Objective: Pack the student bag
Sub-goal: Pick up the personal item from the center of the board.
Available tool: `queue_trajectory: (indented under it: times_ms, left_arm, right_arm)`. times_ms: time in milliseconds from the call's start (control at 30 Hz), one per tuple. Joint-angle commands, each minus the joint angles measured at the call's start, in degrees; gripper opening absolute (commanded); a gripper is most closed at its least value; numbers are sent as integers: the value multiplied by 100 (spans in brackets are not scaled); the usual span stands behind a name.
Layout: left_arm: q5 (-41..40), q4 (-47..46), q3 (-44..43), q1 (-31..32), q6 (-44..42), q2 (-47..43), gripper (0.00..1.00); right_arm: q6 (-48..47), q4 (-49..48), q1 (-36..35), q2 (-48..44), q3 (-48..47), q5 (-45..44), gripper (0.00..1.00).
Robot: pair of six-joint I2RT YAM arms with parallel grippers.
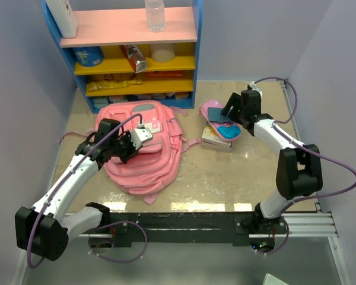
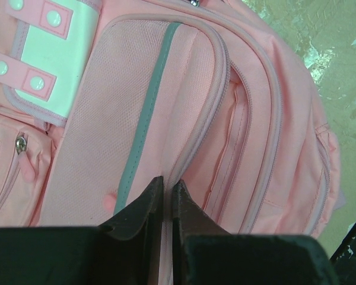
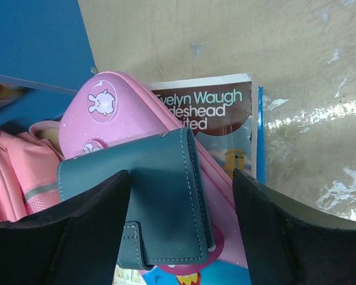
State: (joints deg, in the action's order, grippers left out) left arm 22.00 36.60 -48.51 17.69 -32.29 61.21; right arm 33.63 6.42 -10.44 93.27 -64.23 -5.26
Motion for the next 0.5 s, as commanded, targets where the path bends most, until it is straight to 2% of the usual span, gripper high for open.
queue_trajectory:
  times_ms: [0,67,200,367,400,467]
  left_arm:
    - [208,-461,-361,-12,30,-65,1]
    - [182,-478,-343,-12,13,-65,1]
    - [147,-496,-317,-12,-5,-65,1]
    - [147,-540,-308,-3,47,-30,2]
    - [147,-566,-317,-3,56,-30,1]
    - [147,-601,-352,6,126,-13,1]
  right_arm:
    - [241,-369,33,51,252,402,68]
    - [319,-509,50,16,375,473,62]
    - [373,-580,156,-90,481,517,43]
    - [355,-597,279,-274,534,517,26]
    - [346,-589,296,-292,517,517,17]
    - [311,-545,305,-362,464,517,7]
